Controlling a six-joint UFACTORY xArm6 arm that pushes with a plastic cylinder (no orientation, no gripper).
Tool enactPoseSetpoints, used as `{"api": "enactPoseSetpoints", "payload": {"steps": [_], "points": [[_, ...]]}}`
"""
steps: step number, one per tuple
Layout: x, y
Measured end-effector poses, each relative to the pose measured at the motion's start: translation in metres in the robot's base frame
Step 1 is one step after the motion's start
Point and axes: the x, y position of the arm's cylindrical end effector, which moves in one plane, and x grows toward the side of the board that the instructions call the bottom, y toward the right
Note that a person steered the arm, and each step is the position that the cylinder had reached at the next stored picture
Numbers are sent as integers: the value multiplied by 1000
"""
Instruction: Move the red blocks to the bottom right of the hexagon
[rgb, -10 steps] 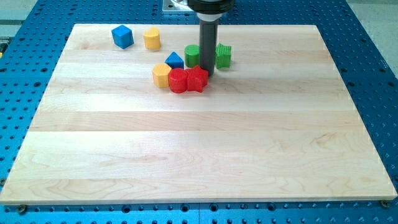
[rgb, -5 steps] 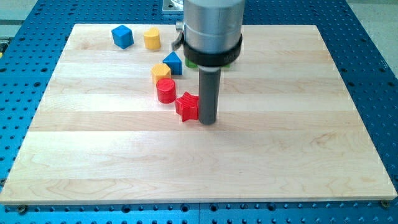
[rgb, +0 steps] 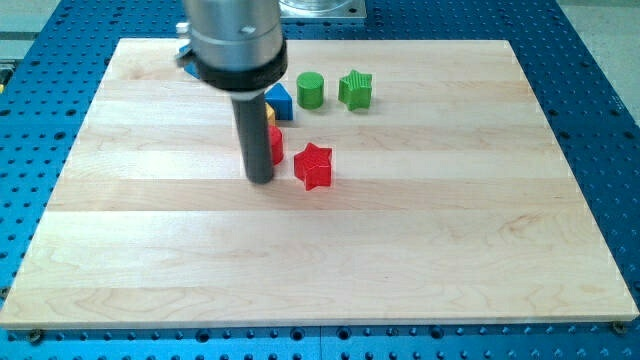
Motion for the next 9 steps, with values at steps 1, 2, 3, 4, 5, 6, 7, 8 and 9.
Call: {"api": "enactPoseSetpoints", "payload": {"steps": [1,2,3,4,5,6,7,8,9], "points": [[-3,4],[38,-16],[38,59],[23,62],[57,82],[37,145],[13,121],[13,100],[13,80]]}}
